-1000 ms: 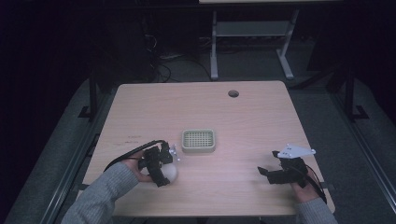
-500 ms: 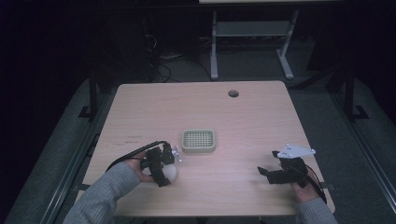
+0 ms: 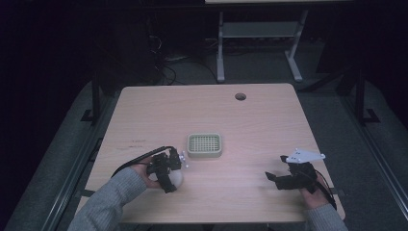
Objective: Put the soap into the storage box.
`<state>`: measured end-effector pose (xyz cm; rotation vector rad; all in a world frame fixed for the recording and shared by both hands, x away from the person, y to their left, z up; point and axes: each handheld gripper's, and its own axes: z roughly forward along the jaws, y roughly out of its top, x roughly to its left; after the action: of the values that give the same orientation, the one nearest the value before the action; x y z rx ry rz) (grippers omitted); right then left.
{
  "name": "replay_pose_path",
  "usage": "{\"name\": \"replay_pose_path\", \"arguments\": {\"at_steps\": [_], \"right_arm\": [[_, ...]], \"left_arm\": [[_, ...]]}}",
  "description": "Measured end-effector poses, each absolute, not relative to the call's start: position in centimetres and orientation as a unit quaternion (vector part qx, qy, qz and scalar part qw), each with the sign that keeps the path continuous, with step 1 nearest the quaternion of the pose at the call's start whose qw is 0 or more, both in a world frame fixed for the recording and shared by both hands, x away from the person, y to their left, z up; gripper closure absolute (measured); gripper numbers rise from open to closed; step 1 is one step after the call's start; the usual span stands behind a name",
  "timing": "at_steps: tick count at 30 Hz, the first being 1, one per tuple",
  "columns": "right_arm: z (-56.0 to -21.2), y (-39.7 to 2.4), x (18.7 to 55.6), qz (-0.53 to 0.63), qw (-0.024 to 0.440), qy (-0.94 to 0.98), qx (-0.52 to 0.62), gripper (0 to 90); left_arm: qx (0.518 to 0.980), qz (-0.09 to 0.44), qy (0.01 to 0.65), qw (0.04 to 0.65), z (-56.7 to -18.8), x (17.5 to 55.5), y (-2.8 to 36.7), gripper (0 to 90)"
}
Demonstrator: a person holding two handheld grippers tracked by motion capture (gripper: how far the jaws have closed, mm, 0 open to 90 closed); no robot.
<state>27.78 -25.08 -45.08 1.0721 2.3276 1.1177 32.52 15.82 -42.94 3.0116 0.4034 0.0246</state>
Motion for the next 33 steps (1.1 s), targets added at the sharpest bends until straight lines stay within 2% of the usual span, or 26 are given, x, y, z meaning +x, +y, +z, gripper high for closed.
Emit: {"name": "replay_pose_path", "arguments": {"at_steps": [33], "right_arm": [[-44.99,-25.19,27.78,0.395,0.173,0.818,0.38,13.9]], "left_arm": [[0.991,0.006,0.129,0.036,-43.72,32.61,15.38,21.7]]}}
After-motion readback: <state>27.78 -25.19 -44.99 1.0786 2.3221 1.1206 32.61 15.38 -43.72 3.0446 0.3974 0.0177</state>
